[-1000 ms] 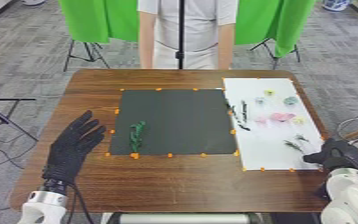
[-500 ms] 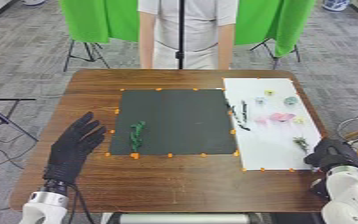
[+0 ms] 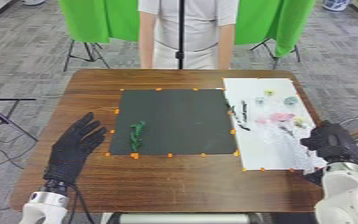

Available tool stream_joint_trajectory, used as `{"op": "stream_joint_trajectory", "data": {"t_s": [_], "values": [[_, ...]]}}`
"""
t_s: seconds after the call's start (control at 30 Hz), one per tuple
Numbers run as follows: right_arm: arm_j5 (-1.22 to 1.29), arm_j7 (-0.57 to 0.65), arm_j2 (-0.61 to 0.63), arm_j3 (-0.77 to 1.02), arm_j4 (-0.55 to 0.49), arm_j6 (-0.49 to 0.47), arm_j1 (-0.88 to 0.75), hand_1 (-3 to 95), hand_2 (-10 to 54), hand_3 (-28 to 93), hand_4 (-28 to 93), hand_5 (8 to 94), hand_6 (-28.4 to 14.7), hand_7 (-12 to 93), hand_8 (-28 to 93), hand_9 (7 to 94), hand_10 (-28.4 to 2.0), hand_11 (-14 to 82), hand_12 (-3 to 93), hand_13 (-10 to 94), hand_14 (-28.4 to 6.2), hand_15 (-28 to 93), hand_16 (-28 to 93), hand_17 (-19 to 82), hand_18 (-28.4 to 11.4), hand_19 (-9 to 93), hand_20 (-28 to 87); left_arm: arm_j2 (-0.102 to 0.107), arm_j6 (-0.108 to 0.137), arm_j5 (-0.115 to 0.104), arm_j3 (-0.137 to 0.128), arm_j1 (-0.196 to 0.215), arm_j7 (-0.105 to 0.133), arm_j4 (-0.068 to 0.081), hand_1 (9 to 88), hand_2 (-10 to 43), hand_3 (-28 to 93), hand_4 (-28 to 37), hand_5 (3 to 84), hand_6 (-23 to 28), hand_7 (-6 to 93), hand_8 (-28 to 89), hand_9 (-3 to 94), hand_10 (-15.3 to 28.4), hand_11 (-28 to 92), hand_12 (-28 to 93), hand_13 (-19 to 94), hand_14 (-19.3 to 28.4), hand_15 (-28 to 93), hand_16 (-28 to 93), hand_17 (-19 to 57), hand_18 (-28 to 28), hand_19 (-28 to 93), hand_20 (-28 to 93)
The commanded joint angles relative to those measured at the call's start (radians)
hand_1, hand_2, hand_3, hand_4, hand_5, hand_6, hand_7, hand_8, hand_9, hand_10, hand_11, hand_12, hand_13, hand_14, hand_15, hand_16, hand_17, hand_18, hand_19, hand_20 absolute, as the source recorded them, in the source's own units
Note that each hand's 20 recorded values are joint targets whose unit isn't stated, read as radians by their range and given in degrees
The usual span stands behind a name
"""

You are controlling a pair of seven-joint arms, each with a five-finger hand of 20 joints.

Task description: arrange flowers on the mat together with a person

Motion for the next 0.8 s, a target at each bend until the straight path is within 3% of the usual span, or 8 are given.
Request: {"op": "stream_joint_trajectory", "data": {"t_s": [0.03, 0.27, 0.43, 0.67, 0.8], "values": [[0.004, -0.094, 0.048, -0.106, -0.078, -0.008, 0.224, 42.9, -9.5, 83, -14, 79.7, -2.5, 55, 12, 85.1, -10.4, 67.3, 39.7, 81, -9.6, 88, 32, 45, -23.5, 93, 64, -0.002, 0.01, 0.006, -0.003, 0.029, 0.007, -0.006, 26.7, 2.6, 71, -25.0, 32.1, 2.8, 19.9, -10, 27.2, 12.3, 22, 18, 25, 14.6, 30, 1, -8.4, 22.3, 45, 11], [0.046, -0.217, -0.009, -0.415, -0.014, -0.257, 0.562, 41.4, -9.5, 83, -11, 79.2, -2.2, 58, 13, 85.4, -10.5, 69.5, 40.4, 81, -9.8, 90, 32, 45, -23.9, 93, 65, 0.004, 0.015, 0.005, 0.005, 0.029, 0.007, -0.008, 26.7, 2.5, 71, -24.9, 32.3, 2.8, 19.9, -10, 27.2, 12.3, 22, 18, 25, 14.6, 30, 1, -8.4, 22.3, 45, 11], [0.02, -0.244, -0.095, -0.597, 0.107, -0.351, 0.692, 41.6, -9.5, 82, -11, 78.6, -2.0, 58, 13, 84.9, -10.4, 69.6, 40.9, 80, -9.6, 90, 33, 46, -23.9, 93, 66, -0.003, 0.002, 0.004, 0.025, 0.008, 0.0, 0.0, 26.7, 2.5, 72, -24.9, 32.1, 2.8, 19.7, -10, 27.3, 12.3, 22, 18, 25, 14.6, 30, 1, -8.4, 22.3, 45, 11], [-0.051, -0.241, -0.166, -0.756, 0.258, -0.368, 0.779, 41.9, -9.5, 82, -12, 78.2, -1.9, 58, 13, 84.6, -10.5, 69.1, 40.8, 80, -9.4, 90, 32, 46, -23.9, 93, 65, -0.005, 0.009, 0.004, 0.031, 0.003, -0.002, 0.004, 26.7, 2.5, 72, -24.9, 31.7, 2.6, 19.8, -10, 27.2, 12.2, 22, 18, 25, 14.5, 30, 1, -8.3, 22.2, 45, 11], [-0.128, -0.234, -0.187, -0.822, 0.318, -0.291, 0.795, 41.6, -9.5, 82, -12, 78.1, -1.7, 58, 13, 84.6, -10.5, 69.1, 40.7, 80, -9.6, 90, 32, 46, -23.9, 93, 65, -0.003, 0.005, 0.004, 0.032, -0.007, -0.01, 0.012, 26.8, 2.4, 72, -24.8, 31.6, 2.5, 19.9, -10, 27.2, 12.3, 22, 18, 25, 14.5, 30, 1, -8.3, 22.3, 46, 11]]}}
